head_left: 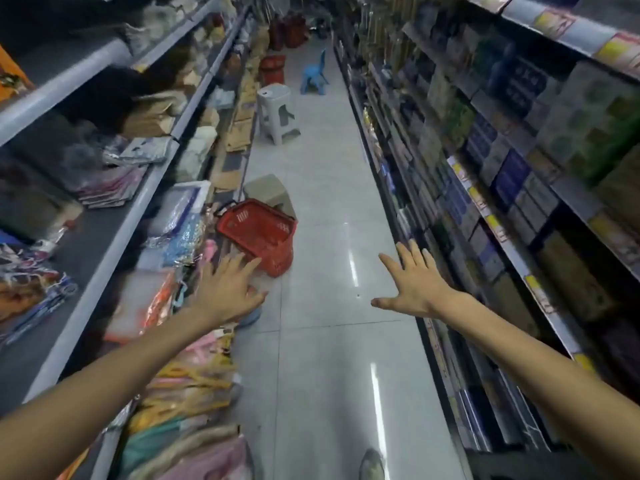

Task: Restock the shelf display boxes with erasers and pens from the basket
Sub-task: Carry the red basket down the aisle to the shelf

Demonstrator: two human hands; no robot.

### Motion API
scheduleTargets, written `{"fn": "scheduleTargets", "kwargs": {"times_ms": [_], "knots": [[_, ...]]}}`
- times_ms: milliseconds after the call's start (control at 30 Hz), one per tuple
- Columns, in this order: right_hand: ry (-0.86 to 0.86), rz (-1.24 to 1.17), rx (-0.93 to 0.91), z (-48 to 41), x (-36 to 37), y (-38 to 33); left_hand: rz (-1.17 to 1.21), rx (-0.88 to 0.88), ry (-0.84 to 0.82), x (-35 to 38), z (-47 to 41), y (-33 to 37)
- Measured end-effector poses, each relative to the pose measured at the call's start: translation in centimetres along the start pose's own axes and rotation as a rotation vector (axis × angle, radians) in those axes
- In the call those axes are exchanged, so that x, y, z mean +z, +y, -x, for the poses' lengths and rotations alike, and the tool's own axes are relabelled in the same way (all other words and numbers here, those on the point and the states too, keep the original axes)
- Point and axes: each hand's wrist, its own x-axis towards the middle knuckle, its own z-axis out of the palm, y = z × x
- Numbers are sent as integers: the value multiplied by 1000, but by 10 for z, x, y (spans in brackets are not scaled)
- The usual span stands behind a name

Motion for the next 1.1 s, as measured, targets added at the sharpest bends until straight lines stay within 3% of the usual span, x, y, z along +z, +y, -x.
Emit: {"fn": "scheduleTargets", "kwargs": {"times_ms": [300,600,867,1100], "knots": [[-121,12,-30,-118,10,20,96,-112,-89,22,-96,-22],[-175,37,-41,-297,-17,9,97,-33,-118,57,-255,-105],[-164,-14,-32,-444,-79,-5,132,-50,-117,20,-401,-180],[-138,-39,36,-555,-112,34,113,16,-75,8,-539,-209]]}}
